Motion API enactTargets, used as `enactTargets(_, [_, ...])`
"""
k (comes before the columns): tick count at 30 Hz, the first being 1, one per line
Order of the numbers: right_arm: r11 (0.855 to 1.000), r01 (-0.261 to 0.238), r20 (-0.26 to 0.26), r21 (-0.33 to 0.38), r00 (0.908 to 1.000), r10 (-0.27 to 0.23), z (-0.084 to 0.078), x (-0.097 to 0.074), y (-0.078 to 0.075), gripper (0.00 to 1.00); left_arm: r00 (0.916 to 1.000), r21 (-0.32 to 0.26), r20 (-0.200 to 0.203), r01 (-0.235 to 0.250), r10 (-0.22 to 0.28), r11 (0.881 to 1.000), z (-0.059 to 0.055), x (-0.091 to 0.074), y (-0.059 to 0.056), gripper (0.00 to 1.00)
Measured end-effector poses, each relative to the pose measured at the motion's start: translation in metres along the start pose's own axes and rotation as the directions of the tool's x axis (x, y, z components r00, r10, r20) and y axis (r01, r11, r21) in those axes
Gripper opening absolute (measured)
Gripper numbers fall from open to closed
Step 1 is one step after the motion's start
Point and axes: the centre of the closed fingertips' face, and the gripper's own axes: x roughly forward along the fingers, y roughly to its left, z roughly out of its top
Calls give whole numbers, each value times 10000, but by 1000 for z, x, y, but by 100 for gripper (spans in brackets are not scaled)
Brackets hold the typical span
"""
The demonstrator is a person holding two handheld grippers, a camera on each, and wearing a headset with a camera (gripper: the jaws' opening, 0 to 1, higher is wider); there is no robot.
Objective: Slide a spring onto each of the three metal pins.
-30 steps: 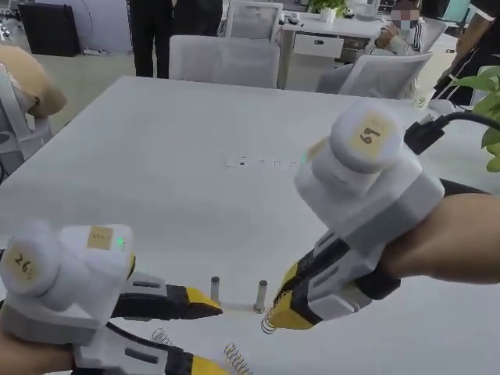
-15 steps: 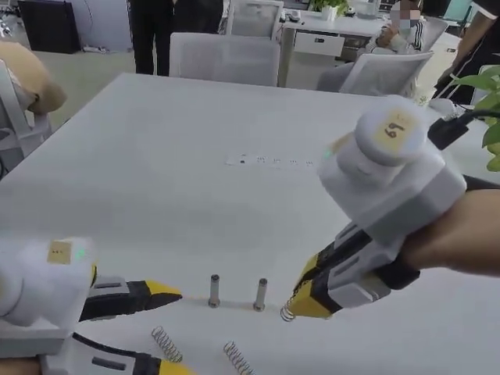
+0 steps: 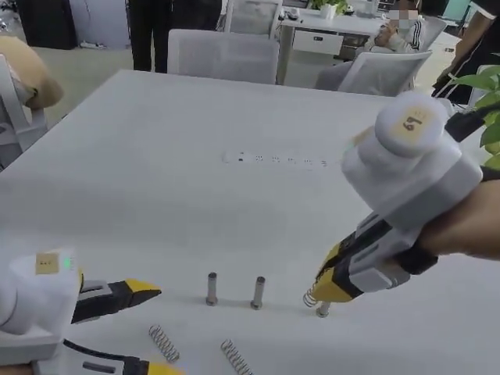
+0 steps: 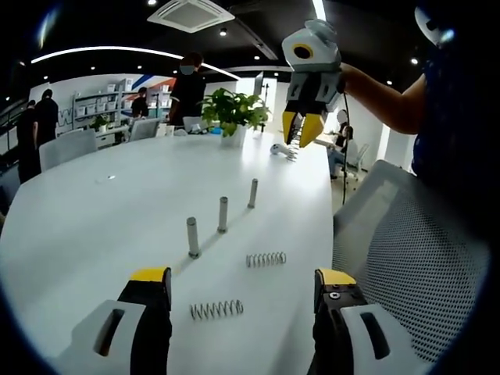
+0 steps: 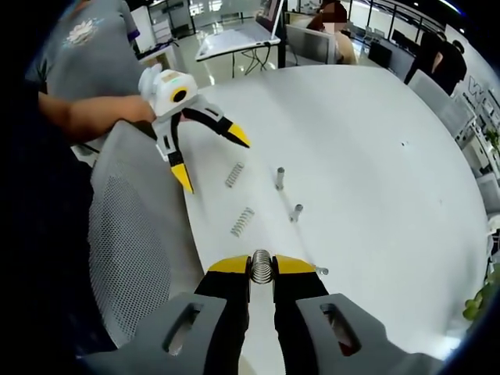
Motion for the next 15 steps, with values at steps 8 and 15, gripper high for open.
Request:
enactTargets(8, [9987, 406, -272, 304, 9988, -398, -9, -8, -25, 8, 9999, 27, 99, -121, 121, 9999, -1, 2, 1, 77])
enactTargets(15, [9958, 793, -699, 450, 9947, -761, -16, -5, -51, 8, 9996, -22, 214, -170, 171, 9999, 0, 3, 1, 79])
